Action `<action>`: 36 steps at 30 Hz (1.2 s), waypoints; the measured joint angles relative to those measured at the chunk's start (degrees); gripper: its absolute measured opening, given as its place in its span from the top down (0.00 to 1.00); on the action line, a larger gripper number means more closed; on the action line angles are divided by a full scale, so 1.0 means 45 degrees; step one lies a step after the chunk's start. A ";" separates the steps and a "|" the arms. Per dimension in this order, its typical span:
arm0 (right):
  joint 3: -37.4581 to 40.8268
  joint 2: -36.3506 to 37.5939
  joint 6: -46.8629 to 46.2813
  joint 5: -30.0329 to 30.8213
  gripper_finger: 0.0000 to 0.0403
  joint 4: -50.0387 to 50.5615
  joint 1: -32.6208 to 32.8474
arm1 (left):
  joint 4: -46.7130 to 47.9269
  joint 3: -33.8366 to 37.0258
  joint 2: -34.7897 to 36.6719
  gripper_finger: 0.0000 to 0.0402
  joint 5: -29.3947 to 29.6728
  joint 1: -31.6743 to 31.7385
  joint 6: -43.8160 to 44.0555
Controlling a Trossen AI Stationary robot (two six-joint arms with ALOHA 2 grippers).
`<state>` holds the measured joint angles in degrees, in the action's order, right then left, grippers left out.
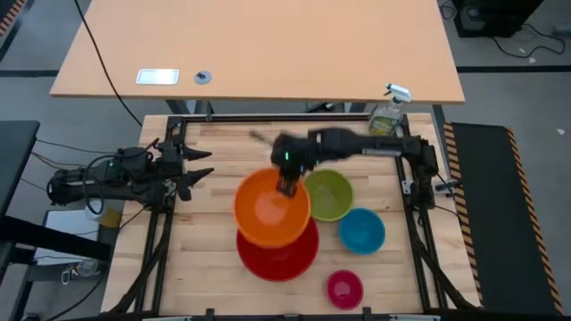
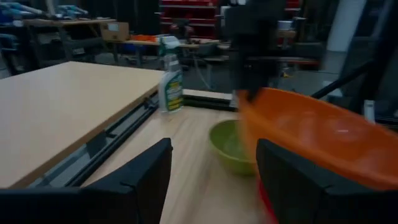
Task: Nest bowls inside each other
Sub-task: Stack the large orange bowl on top of the extra large red bowl
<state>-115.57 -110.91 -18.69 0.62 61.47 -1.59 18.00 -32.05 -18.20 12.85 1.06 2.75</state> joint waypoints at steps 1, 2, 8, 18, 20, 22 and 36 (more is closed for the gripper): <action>0.0000 0.0000 -0.0211 0.0278 0.93 -0.0093 0.0457 | -0.0144 0.0000 -0.0014 0.41 -0.0085 -0.0004 -0.0005; 0.0000 0.0000 -0.0428 0.0656 0.93 -0.0148 0.0904 | -0.0290 0.0000 -0.0036 0.41 -0.0122 -0.0005 -0.0005; 0.0003 -0.0127 -0.1669 0.2989 0.93 0.0113 0.2566 | -0.0871 0.0000 -0.0039 0.41 -0.0698 -0.0005 0.0234; 0.0015 -0.1779 -0.2302 0.3278 0.93 0.0901 0.2755 | -0.0924 0.0117 -0.0066 0.41 -0.0803 -0.0005 0.0496; 0.0015 -0.2152 -0.2455 0.3270 0.93 0.1123 0.2720 | -0.0929 0.0117 -0.0102 0.41 -0.0804 -0.0005 0.0648; 0.0015 -0.2474 -0.2570 0.3231 0.93 0.1405 0.2684 | -0.0912 0.0117 -0.0128 0.41 -0.0808 -0.0005 0.0896; 0.0010 -0.2803 -0.2788 0.2925 0.68 0.1980 0.2573 | -0.3324 0.1278 -0.1263 0.41 -0.1125 -0.0567 0.0087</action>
<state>-115.52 -123.52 -31.24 13.78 70.38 9.98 3.05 -26.30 -23.88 7.79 -1.49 3.14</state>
